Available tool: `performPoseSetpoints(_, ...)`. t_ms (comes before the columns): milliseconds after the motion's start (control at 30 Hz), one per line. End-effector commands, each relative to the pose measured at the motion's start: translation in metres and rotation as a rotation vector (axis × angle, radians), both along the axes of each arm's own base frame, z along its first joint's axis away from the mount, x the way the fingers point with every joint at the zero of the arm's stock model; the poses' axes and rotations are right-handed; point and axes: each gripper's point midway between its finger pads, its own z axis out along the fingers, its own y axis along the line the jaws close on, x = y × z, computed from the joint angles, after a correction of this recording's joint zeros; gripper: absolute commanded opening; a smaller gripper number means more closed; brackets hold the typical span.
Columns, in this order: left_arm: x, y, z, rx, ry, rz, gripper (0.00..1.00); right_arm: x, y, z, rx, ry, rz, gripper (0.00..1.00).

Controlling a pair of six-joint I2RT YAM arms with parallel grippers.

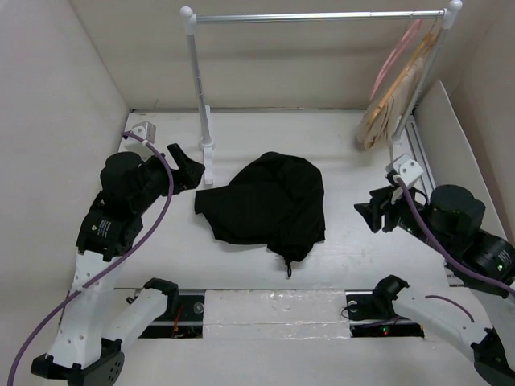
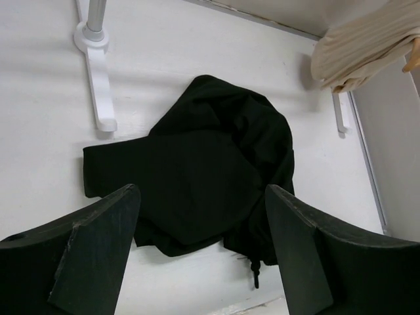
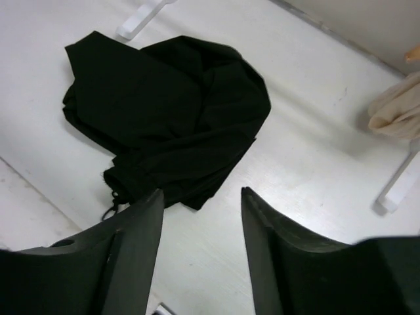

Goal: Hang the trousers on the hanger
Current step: Flatten out the trousers at the center of the board.

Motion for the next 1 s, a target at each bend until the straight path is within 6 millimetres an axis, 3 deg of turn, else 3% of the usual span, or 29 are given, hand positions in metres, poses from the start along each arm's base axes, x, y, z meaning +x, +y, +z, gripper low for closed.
performPoseSetpoints(0,0.001,0.001,0.013,-0.05,-0.035,0.027,0.73,-0.008,-0.006,-0.012,-0.005,0.044,-0.02,0.53)
performPoseSetpoints(33,0.001,0.001,0.012,-0.054,-0.034,0.032,0.73,-0.009,-0.006,-0.014,-0.006,0.055,-0.014,0.44)
performPoseSetpoints(67,0.0,0.004,0.008,-0.051,-0.016,0.054,0.71,-0.012,-0.005,-0.022,-0.016,0.082,-0.005,0.18)
performPoseSetpoints(133,0.002,0.007,0.003,-0.051,-0.003,0.078,0.62,-0.013,-0.001,-0.026,-0.017,0.093,0.015,0.14)
performPoseSetpoints(167,0.003,0.009,-0.001,-0.052,0.01,0.093,0.58,-0.011,0.001,-0.035,-0.029,0.115,0.019,0.04)
performPoseSetpoints(200,0.005,0.013,-0.006,-0.051,0.018,0.126,0.52,-0.01,0.003,-0.041,-0.037,0.127,0.023,0.01)
performPoseSetpoints(233,0.007,0.013,-0.021,-0.06,0.059,0.144,0.41,-0.011,0.01,-0.046,-0.036,0.145,0.054,0.0)
performPoseSetpoints(300,0.01,0.011,-0.042,-0.057,0.118,0.15,0.0,-0.005,0.027,-0.064,-0.043,0.182,0.1,0.0)
performPoseSetpoints(333,0.014,0.017,-0.067,-0.04,0.182,0.205,0.0,-0.005,0.037,-0.071,-0.031,0.202,0.139,0.0)
performPoseSetpoints(367,0.015,0.018,-0.079,-0.038,0.21,0.217,0.0,0.001,0.046,-0.073,-0.009,0.199,0.156,0.0)
performPoseSetpoints(400,0.016,0.018,-0.089,-0.035,0.23,0.222,0.01,0.002,0.052,-0.087,-0.02,0.229,0.175,0.03)
performPoseSetpoints(433,0.014,0.018,-0.111,-0.024,0.277,0.227,0.1,0.005,0.059,-0.096,-0.036,0.252,0.193,0.13)
performPoseSetpoints(467,0.015,0.016,-0.118,-0.037,0.29,0.229,0.24,0.007,0.063,-0.099,-0.038,0.252,0.198,0.27)
performPoseSetpoints(500,0.014,0.012,-0.127,-0.04,0.309,0.213,0.54,0.01,0.069,-0.1,-0.034,0.239,0.207,0.57)
performPoseSetpoints(533,0.013,0.011,-0.147,-0.028,0.353,0.212,0.63,0.013,0.073,-0.113,-0.053,0.268,0.215,0.64)
performPoseSetpoints(567,0.014,0.011,-0.154,-0.03,0.365,0.216,0.67,0.014,0.077,-0.117,-0.063,0.273,0.233,0.69)
performPoseSetpoints(633,0.011,0.011,-0.182,-0.019,0.427,0.228,0.69,0.011,0.095,-0.13,-0.071,0.295,0.3,0.73)
performPoseSetpoints(733,0.02,0.012,-0.207,-0.024,0.441,0.246,0.72,0.007,0.123,-0.153,-0.137,0.321,0.358,0.74)
performPoseSetpoints(767,0.021,0.009,-0.212,-0.04,0.453,0.231,0.72,0.007,0.132,-0.165,-0.173,0.345,0.363,0.75)
performPoseSetpoints(867,0.027,0.005,-0.234,-0.05,0.49,0.217,0.78,-0.003,0.16,-0.171,-0.234,0.331,0.416,0.8)
performPoseSetpoints(900,0.028,0.0,-0.243,-0.056,0.515,0.192,0.78,-0.003,0.168,-0.184,-0.282,0.355,0.421,0.8)
performPoseSetpoints(967,0.035,-0.005,-0.248,-0.064,0.509,0.174,0.78,0.001,0.173,-0.193,-0.339,0.343,0.397,0.81)
